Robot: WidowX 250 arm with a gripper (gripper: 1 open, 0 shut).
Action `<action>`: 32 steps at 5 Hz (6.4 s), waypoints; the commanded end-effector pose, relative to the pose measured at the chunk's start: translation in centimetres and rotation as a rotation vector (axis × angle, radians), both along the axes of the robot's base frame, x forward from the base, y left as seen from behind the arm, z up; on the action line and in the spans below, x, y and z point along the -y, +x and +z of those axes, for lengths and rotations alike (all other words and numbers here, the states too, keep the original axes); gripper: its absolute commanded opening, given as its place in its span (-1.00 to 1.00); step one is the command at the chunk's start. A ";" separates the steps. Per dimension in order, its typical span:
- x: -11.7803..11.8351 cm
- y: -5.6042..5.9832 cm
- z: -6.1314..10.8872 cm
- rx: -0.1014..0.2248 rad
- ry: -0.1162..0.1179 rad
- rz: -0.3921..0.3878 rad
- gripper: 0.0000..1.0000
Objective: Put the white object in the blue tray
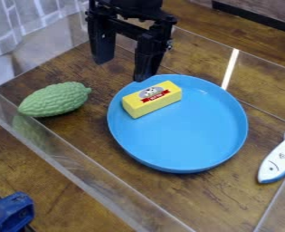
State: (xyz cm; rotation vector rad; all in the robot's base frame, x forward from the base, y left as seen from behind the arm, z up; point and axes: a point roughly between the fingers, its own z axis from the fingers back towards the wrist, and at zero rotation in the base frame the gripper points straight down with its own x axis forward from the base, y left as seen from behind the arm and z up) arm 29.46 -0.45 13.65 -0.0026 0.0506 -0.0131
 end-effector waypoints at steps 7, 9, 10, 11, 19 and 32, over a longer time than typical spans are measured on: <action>4.7 1.6 -3.6 -0.041 -0.029 -0.208 1.00; 9.7 3.6 -4.2 0.014 -0.034 -0.338 1.00; 12.4 4.2 -4.7 0.037 -0.033 -0.381 1.00; 14.6 4.9 -5.8 0.057 -0.040 -0.431 1.00; 16.9 7.2 -8.1 0.151 -0.057 -0.488 1.00; 13.4 6.1 1.3 0.101 0.091 -0.637 1.00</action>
